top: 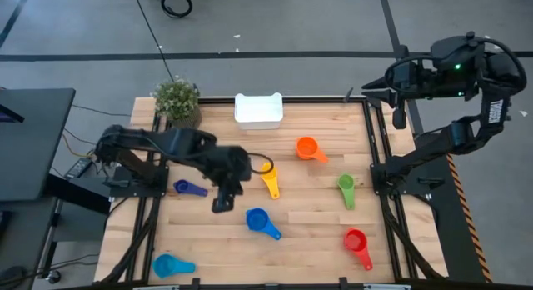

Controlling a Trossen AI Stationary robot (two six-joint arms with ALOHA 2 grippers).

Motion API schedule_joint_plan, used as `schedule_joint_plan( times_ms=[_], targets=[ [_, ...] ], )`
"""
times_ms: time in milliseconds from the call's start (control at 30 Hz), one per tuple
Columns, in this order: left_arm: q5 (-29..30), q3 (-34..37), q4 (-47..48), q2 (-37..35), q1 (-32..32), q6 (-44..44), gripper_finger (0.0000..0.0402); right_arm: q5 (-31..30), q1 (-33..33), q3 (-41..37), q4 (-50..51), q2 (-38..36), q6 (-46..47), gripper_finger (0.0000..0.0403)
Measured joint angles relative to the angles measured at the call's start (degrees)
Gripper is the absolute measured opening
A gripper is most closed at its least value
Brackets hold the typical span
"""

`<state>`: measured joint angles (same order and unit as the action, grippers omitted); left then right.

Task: Nest measuring cups in basket
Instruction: Stack the blue measuring cup on top of the orange measuring cup

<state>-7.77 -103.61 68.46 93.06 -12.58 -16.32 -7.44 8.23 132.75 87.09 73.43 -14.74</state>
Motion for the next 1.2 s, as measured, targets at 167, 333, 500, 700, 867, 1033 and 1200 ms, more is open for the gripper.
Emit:
schedule_joint_plan(
  times_ms=[167, 333, 500, 700, 867, 1033, 1200],
  targets=[
    [-0.2, 4.5, -1.7, 0.0, -1.6, -6.4, 0.0013, 0.0, 0.0, 0.0, 0.0, 0.0, 0.0, 0.0067],
    [-0.1, 6.8, -4.4, 0.0, -1.4, -13.4, 0.0037, 0.0, 0.0, 0.0, 0.0, 0.0, 0.9, 0.0067],
    [-0.7, 10.4, -9.8, 0.0, -1.5, -18.0, 0.0070, 0.0, 0.0, 0.0, 0.0, 0.0, 1.1, 0.0067],
    [-1.5, 16.4, -13.9, 0.0, -1.8, -17.7, 0.0113, 0.0, 0.0, 0.0, 0.1, 0.0, 1.2, 0.0067],
    [-1.1, 21.8, -22.3, 0.0, -3.3, -11.3, 0.0127, 0.0, 0.0, 0.0, 0.1, 0.0, 1.2, 0.0067],
    [0.0, 27.7, -31.1, 0.0, -6.9, 0.2, 0.0128, 0.0, 0.0, 0.0, 0.1, 0.0, 1.2, 0.0067],
    [6.8, 31.8, -36.6, 0.0, -9.7, 0.6, 0.0128, 0.0, 0.0, 0.0, 0.1, 0.0, 1.6, 0.0067]
  ],
)
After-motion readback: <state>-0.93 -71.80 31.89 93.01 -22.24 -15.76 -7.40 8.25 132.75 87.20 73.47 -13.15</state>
